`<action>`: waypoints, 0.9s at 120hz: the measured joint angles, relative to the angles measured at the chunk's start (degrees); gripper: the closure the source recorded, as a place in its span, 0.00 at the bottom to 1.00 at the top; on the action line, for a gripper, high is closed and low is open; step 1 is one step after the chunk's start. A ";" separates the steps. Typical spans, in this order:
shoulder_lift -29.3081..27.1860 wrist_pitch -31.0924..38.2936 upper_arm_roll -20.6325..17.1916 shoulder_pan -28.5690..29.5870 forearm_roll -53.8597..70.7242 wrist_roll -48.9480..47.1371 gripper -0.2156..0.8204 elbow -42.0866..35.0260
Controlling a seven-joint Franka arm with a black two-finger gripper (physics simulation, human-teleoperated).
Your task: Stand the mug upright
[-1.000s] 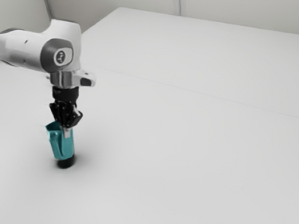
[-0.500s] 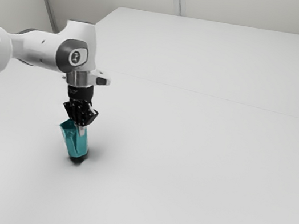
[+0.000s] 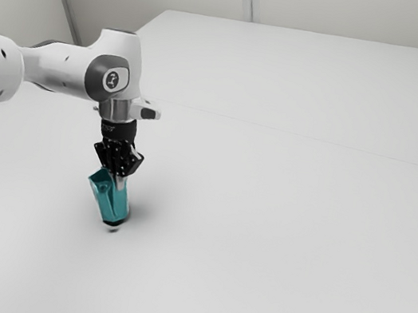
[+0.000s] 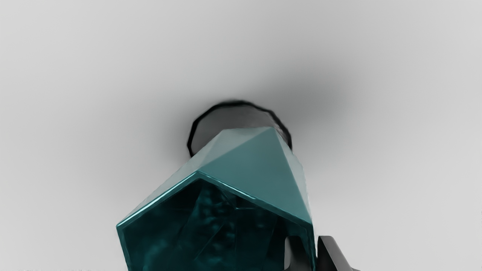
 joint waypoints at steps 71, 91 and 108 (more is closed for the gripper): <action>-4.35 1.00 10.77 -10.18 -2.09 -1.09 0.31 9.20; -8.88 1.53 12.95 -12.47 -2.56 1.04 0.25 11.10; -9.64 0.63 13.97 -13.33 -2.63 3.42 0.23 14.04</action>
